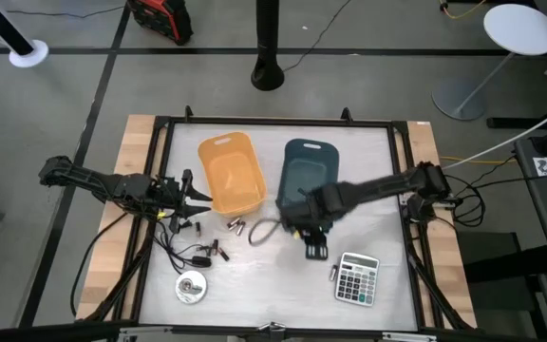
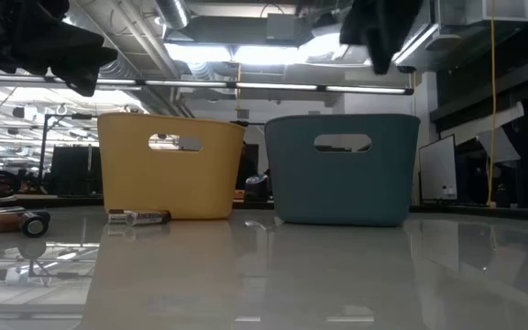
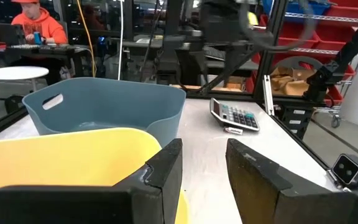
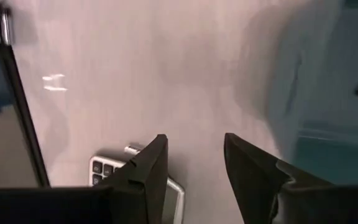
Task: Sort batteries
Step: Put the silver battery into the yellow bin
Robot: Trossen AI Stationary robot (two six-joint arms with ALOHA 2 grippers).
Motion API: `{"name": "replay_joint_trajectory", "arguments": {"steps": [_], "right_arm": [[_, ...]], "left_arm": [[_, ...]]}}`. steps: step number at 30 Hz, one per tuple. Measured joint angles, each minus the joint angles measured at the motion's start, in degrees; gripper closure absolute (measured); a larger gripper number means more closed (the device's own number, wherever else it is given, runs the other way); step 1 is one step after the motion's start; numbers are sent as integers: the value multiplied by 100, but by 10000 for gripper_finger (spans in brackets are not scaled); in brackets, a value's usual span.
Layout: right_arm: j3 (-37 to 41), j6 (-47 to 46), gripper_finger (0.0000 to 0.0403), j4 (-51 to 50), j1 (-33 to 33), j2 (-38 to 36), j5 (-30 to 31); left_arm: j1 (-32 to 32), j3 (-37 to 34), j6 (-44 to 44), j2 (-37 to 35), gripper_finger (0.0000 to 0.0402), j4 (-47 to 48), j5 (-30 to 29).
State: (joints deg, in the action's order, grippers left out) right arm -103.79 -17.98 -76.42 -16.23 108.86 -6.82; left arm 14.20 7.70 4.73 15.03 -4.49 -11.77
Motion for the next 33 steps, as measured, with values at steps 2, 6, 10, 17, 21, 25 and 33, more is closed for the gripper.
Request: {"name": "replay_joint_trajectory", "arguments": {"steps": [2,6,10,17,21,25,33], "right_arm": [[0,-95,249,0,-325,0,261],[112,-151,249,27,-977,-2,614],[444,-643,249,372,-1562,-4,778],[1293,-879,249,1210,-2272,-7,1099],[1742,-876,249,1451,-2411,-7,1489],[2123,-876,249,1613,-2389,-7,1489],[2601,-568,249,1706,-2389,-4,1481]], "left_arm": [[0,0,0,2,286,0,0],[0,0,0,2,286,0,0],[0,0,0,2,286,0,1],[2,0,0,2,286,0,0],[0,0,0,0,286,-2,0],[0,0,78,0,286,-2,0],[2,1,131,0,286,0,1]]}}
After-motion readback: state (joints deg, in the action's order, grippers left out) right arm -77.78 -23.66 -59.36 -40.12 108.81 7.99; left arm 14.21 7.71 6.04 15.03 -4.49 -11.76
